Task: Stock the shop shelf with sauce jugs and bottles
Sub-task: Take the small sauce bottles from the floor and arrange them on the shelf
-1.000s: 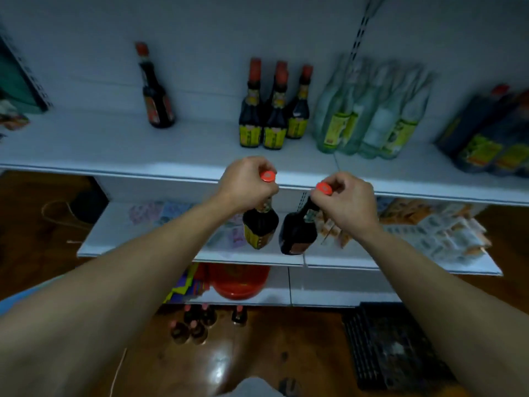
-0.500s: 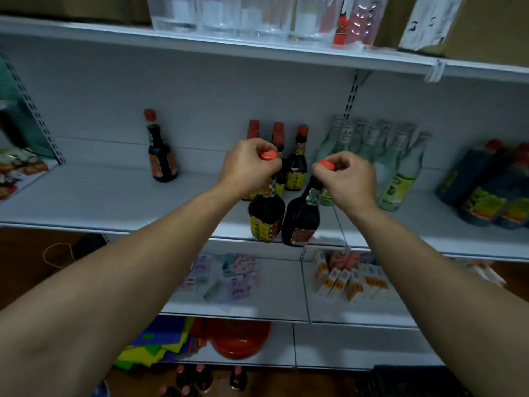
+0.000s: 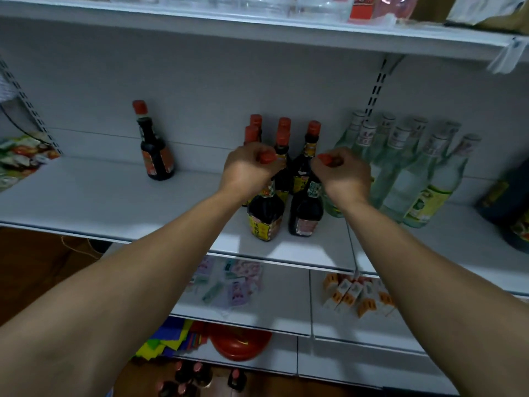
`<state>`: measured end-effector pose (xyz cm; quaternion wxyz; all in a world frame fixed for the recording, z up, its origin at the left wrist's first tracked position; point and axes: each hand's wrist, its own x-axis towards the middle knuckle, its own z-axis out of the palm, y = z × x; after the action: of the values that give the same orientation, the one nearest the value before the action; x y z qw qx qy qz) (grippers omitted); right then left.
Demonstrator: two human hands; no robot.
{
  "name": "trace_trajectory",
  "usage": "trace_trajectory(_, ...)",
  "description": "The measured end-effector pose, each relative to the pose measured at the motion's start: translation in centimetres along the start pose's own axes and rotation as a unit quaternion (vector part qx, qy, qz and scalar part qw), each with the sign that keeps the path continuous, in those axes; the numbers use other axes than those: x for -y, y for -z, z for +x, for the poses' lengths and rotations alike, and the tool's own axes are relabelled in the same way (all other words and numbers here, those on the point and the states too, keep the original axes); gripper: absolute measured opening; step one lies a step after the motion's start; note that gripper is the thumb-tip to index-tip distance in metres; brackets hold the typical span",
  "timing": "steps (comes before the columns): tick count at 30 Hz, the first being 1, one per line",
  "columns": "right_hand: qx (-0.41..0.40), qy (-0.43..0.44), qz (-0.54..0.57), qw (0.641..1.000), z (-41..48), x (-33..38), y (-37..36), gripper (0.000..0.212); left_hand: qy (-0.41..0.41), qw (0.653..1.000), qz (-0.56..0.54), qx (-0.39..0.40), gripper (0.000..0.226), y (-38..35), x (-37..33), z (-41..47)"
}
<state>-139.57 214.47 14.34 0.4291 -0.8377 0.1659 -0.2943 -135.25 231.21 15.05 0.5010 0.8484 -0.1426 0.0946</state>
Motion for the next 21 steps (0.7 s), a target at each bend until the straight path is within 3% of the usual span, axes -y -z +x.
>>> trace_trajectory(6,0.06,0.019,-0.028,0.998,0.3,-2.2,-1.5,0.022,0.012,1.0,-0.017,0.008,0.042,-2.1,3.0,-0.8)
trace_trajectory(11,0.097,0.013,-0.062,0.993,-0.2,-3.4,-1.4,0.032,0.039,0.997,-0.027,0.056,0.035,-3.0,5.6,-2.1)
trace_trajectory(14,0.125,-0.002,-0.087,0.988,-1.0,-4.9,-1.5,0.034,0.043,0.996,-0.042,0.062,0.049,-3.4,6.6,-2.8)
trace_trajectory(21,0.108,-0.005,-0.1,0.989,-1.0,-6.4,-2.5,0.04,0.053,0.996,-0.057,0.049,0.053,-4.0,7.5,-3.1)
